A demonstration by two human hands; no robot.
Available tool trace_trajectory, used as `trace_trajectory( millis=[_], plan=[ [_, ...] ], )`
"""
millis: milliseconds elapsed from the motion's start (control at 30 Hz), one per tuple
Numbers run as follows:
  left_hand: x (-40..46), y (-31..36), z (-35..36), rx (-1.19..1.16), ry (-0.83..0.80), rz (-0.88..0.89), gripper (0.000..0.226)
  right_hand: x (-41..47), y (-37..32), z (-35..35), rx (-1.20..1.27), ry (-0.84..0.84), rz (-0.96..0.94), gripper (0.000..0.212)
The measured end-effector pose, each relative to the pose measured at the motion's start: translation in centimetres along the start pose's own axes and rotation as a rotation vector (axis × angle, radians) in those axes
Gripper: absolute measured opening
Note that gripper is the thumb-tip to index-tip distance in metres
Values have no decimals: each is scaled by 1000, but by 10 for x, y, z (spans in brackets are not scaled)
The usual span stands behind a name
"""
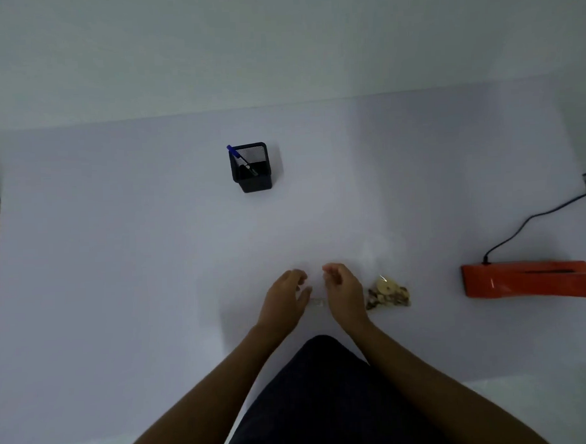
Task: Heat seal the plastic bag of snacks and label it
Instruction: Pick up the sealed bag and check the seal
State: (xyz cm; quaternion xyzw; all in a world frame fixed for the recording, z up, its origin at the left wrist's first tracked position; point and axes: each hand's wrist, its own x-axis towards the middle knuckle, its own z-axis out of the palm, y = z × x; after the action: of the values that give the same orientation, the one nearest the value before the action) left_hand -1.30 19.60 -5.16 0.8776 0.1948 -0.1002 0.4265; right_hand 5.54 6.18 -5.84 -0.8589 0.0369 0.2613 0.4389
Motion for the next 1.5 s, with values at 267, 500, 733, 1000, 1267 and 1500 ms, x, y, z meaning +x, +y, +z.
trace_trajectory(
  millis=[267, 500, 733, 1000, 1267, 1500],
  plan=[
    [-20, 2, 43, 124, -27, -30, 37, -44, 49, -21, -32, -36, -8, 22],
    [-17, 10, 46, 206, -10, -56, 30, -55, 56, -16, 3, 14, 12, 20],
    [-18, 13, 43, 260, -6, -16, 14, -59, 56, -10, -6, -7, 16, 23],
    [-19, 15, 41, 285, -57, -27, 17, -55, 58, 2, -210, -126, -141, 41],
    [-21, 19, 27, -2, -50, -222, 38, -53, 54, 1, -306, -167, -144, 44],
    [-26, 15, 4, -115, -44, -329, 16, -54, 54, -3, -314, -153, -159, 43]
  ],
)
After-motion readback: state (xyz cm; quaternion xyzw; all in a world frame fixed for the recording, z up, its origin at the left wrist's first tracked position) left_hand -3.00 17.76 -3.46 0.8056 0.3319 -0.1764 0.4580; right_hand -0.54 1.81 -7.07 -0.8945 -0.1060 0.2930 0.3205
